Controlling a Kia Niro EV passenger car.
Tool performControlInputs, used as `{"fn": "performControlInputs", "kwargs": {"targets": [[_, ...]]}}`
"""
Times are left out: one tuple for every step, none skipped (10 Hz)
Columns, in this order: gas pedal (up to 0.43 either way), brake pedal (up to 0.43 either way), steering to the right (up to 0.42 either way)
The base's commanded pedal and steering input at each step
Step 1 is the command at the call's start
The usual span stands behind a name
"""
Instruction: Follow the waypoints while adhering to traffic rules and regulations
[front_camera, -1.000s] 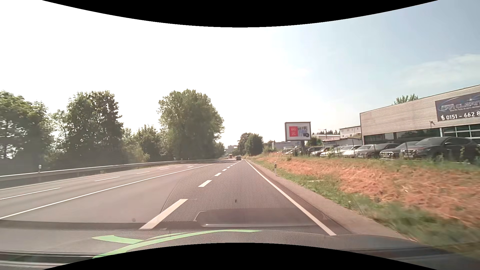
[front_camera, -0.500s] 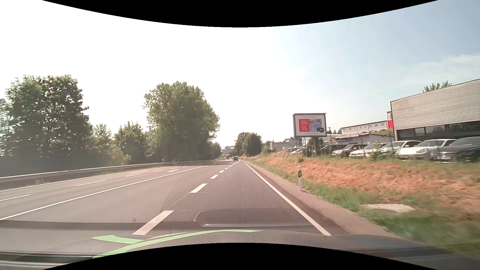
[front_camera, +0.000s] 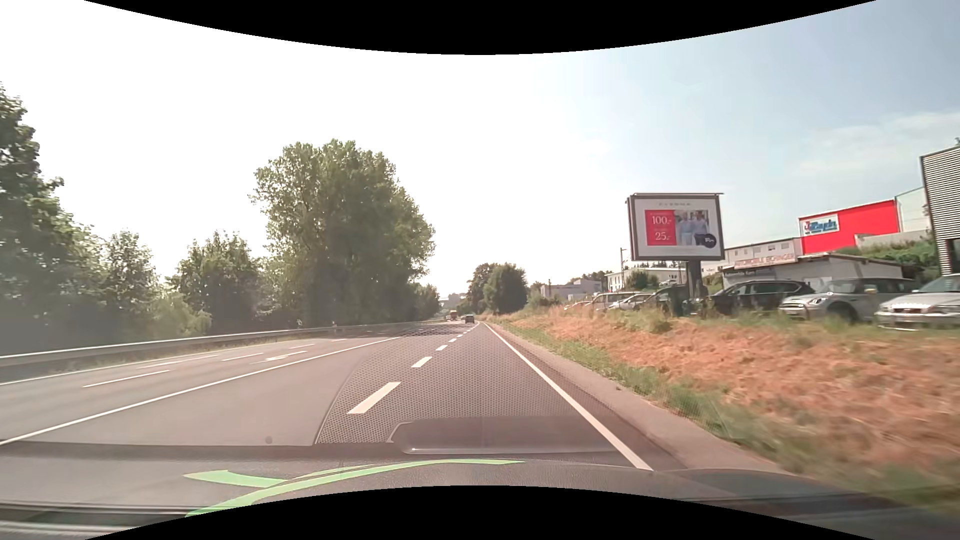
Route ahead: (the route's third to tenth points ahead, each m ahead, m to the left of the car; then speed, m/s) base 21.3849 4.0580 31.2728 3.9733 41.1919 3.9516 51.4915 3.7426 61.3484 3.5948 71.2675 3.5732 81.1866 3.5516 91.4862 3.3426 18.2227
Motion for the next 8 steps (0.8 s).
{"fn": "performControlInputs", "kwargs": {"targets": [[0.811, 0.000, -0.003], [0.811, 0.000, -0.004], [0.799, 0.000, -0.006], [0.799, 0.000, -0.008], [0.799, 0.000, -0.007], [0.799, 0.000, -0.008], [0.799, 0.000, -0.007], [0.799, 0.000, -0.007]]}}
